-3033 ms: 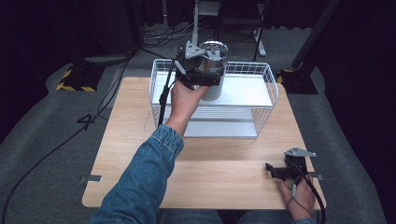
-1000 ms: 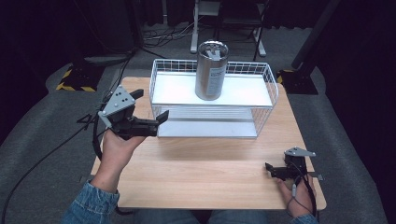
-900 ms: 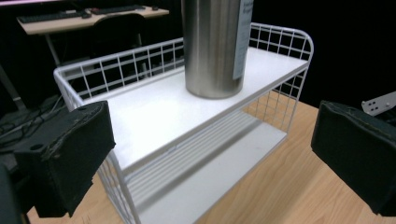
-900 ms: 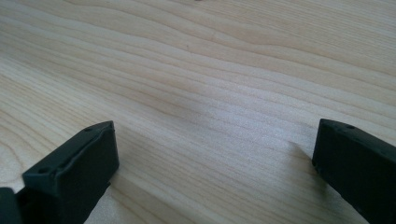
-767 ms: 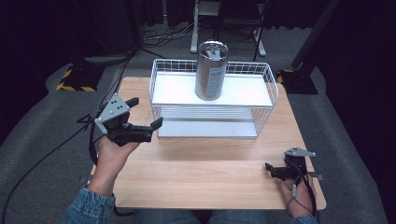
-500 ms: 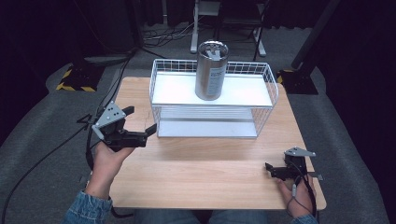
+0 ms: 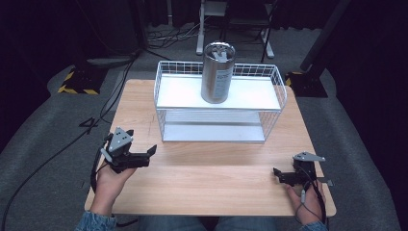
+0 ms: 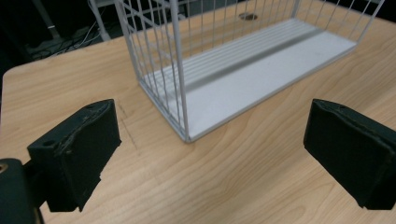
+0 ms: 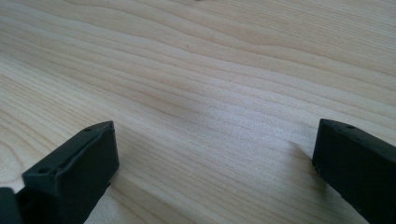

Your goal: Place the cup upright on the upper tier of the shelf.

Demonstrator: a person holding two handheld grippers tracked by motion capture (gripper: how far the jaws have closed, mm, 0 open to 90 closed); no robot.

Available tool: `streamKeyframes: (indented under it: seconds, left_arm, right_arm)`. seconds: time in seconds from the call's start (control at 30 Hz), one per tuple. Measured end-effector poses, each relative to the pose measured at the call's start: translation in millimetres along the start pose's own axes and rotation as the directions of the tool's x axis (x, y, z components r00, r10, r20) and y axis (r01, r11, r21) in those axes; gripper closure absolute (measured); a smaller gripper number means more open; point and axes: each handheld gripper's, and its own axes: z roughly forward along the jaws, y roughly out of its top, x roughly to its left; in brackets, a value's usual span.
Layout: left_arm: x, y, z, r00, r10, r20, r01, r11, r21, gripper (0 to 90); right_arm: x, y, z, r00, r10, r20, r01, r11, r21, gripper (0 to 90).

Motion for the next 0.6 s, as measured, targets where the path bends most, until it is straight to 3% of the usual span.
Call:
streamKeyframes:
  seconds: [0.17, 0.33, 0.6]
  left_arm:
    - [0.1, -14.6, 5.9, 0.9999, 0.008, -0.006, -0.008, 0.9992, 0.040, 5.4]
    - [1.3, -30.5, 11.6, 0.9999, -0.011, -0.009, 0.011, 0.9971, 0.076, 5.8]
    - [0.5, -51.0, 21.3, 0.9998, -0.016, -0.009, 0.017, 0.9872, 0.158, 6.7]
  right_arm:
    - [0.0, 0.0, 0.0, 1.0000, 0.000, 0.000, 0.000, 1.000, 0.000, 0.4]
    - [0.0, 0.0, 0.0, 1.0000, 0.000, 0.000, 0.000, 1.000, 0.000, 0.4]
    - [0.0, 0.0, 0.0, 1.0000, 0.000, 0.000, 0.000, 1.000, 0.000, 0.4]
